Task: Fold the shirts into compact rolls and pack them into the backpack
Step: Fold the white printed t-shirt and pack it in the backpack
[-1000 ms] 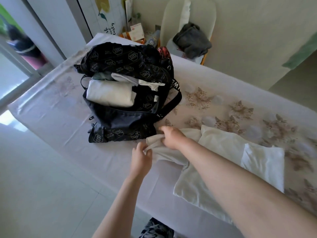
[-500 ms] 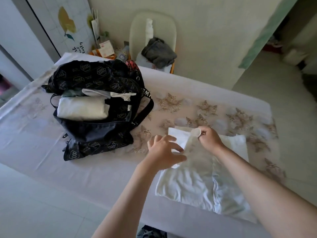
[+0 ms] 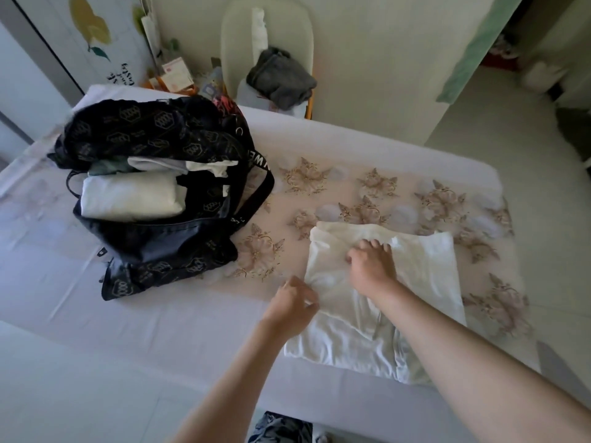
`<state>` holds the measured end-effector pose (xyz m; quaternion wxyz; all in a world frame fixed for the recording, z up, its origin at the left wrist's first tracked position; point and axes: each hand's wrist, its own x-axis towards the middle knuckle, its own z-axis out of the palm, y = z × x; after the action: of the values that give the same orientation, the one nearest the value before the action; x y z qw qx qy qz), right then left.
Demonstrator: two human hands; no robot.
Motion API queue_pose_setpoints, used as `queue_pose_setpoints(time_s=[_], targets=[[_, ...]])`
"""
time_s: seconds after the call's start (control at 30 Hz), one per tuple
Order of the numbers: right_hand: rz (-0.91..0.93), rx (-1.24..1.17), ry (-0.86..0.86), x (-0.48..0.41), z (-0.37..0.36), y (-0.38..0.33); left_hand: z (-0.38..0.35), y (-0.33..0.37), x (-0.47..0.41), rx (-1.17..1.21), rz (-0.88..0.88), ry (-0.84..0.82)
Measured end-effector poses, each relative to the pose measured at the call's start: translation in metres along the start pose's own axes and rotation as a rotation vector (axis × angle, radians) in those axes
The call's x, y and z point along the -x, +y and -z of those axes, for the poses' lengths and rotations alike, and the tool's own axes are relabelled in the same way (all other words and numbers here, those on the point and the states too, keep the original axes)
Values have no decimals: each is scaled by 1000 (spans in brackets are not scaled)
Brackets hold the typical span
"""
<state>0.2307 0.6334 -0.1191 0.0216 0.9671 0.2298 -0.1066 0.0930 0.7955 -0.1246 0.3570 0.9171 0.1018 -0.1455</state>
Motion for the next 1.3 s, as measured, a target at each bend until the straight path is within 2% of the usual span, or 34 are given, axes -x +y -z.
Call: queue_pose_setpoints(time_s=[0.1, 0.17, 0.27, 0.4, 0.47, 0.53, 0.63, 0.67, 0.73, 0.83, 0.93, 1.1, 1.2, 1.3], targets=[[56, -208, 114, -29, 10, -31, 1, -2, -11, 108, 104, 102], [56, -262, 80, -48, 14, -47, 3, -3, -16, 200, 223, 163], [3, -217, -7, -73, 16, -54, 5, -7, -21, 219, 316, 105], [-122, -355, 113, -98, 26, -51, 13, -16, -23, 135, 324, 26], [-83, -282, 147, -99, 23, -49, 15, -22, -23, 129, 332, 13], [81, -114, 259, -92, 11, -48, 14, -23, -21, 115, 336, 9], [532, -66, 429, -78, -6, -51, 10, -18, -23, 112, 336, 72], [667, -18, 417, -74, -9, -52, 10, -16, -24, 114, 338, 94], [755, 144, 320, -70, -16, -47, 10, -12, -27, 113, 323, 110], [708, 305, 190, -67, -15, -36, 7, -7, -27, 93, 301, 76], [654, 352, 194, -60, 6, -30, 14, 5, -26, 42, 240, -17], [475, 50, 178, -36, 34, 14, 39, 51, -28, -14, 127, -137], [399, -134, 287, -13, 53, 60, 43, 98, -33, 40, 55, -213], [259, -218, 317, 13, 57, 111, 28, 151, -37, 149, -48, -307]])
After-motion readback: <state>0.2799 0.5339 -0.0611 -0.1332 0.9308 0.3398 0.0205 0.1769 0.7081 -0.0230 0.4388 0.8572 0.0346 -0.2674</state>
